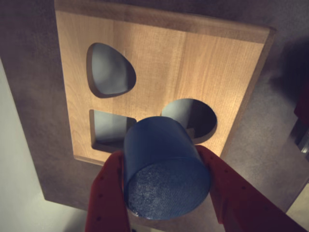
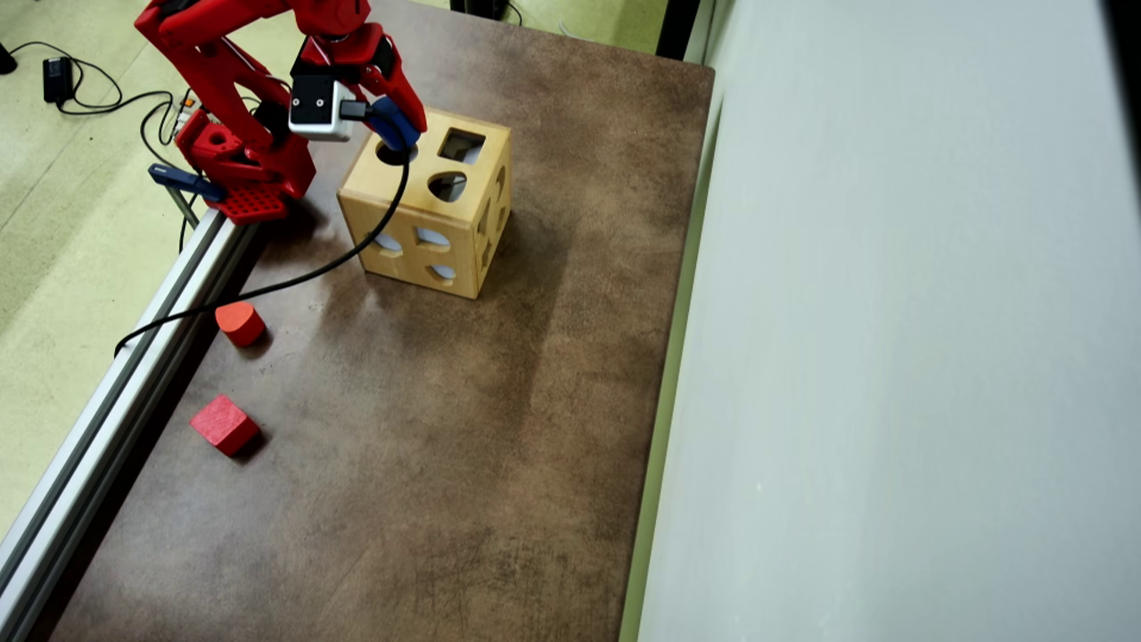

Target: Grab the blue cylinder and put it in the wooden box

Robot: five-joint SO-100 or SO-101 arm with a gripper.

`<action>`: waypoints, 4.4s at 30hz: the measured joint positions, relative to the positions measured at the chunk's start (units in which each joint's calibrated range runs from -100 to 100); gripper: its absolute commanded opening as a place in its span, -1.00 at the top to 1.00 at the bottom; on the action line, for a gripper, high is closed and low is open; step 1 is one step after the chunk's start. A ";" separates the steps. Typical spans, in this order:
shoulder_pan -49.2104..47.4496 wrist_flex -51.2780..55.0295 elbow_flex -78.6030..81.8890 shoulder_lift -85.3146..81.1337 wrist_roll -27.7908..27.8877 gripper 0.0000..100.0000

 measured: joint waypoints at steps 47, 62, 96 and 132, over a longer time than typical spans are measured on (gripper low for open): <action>-2.73 0.00 8.13 3.47 0.24 0.92; 0.65 0.00 9.66 3.47 0.34 0.92; -1.44 0.00 9.66 3.47 0.98 0.92; -1.58 0.00 9.66 3.47 0.88 0.66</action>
